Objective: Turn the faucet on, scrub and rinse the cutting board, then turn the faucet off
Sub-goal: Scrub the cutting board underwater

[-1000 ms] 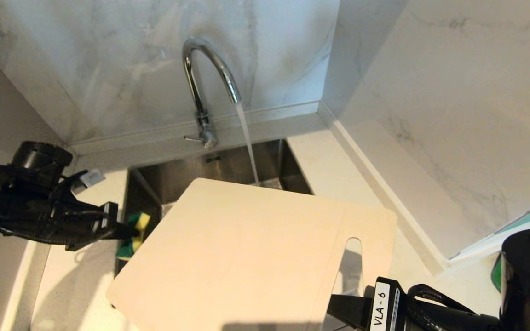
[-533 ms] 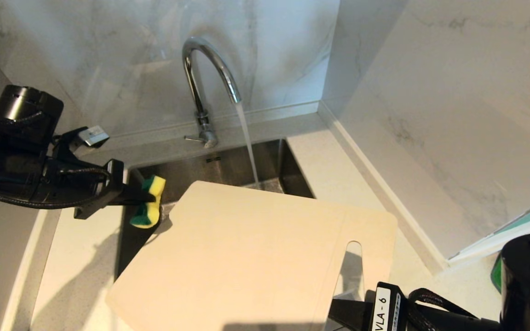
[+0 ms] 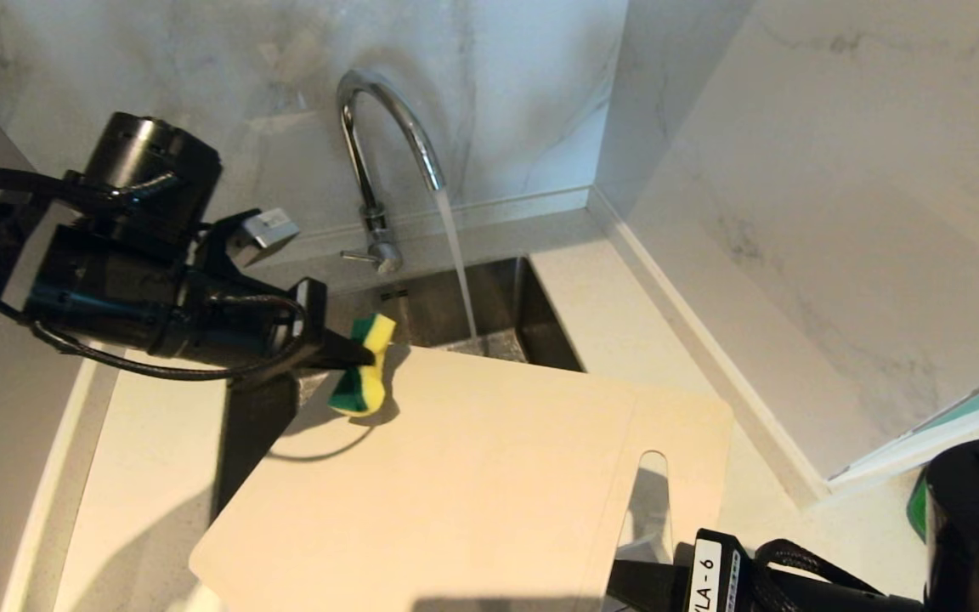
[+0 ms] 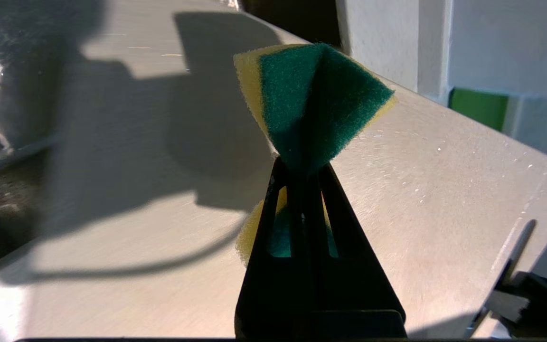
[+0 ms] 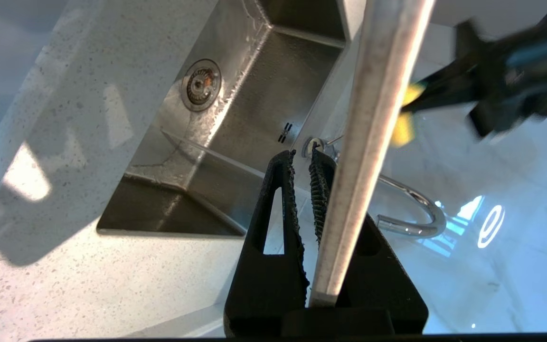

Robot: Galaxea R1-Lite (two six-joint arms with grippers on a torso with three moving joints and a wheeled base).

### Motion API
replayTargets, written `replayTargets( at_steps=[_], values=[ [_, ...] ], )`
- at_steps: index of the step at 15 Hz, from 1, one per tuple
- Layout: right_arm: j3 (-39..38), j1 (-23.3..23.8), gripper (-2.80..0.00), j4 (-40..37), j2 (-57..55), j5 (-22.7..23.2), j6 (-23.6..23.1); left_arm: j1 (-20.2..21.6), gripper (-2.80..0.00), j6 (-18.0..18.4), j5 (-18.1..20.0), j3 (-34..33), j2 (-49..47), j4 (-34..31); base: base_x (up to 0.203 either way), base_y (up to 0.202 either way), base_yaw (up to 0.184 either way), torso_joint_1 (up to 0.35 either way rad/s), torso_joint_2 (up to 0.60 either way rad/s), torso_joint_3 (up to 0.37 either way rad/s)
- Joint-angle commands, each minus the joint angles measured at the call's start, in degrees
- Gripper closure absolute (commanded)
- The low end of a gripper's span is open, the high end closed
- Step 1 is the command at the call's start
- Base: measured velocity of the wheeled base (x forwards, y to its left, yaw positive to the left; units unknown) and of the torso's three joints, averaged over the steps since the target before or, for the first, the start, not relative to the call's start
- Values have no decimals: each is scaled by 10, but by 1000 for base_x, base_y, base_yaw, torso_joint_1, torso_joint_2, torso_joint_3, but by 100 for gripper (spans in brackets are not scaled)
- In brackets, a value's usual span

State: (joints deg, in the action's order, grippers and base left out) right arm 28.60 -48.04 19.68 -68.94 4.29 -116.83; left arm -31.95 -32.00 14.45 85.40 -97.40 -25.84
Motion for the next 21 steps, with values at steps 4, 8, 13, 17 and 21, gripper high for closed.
replayTargets(
  at_steps=[4,8,13,17,21],
  values=[
    [-8,-1,0,1,14,0,-8,-88,0,7,-91,73,-122,2,0,0,0,0,0,0],
    [-19,0,0,1,22,0,-7,-51,0,40,-102,69,-126,-2,0,0,0,0,0,0],
    [-18,0,0,1,22,0,-6,21,0,58,-95,-8,-107,2,0,0,0,0,0,0],
    [-16,0,0,1,22,0,-5,86,0,89,-63,-54,-90,9,0,0,0,0,0,0],
    [-15,0,0,1,22,0,-5,144,0,132,-60,-132,-94,78,0,0,0,0,0,0]
  ],
)
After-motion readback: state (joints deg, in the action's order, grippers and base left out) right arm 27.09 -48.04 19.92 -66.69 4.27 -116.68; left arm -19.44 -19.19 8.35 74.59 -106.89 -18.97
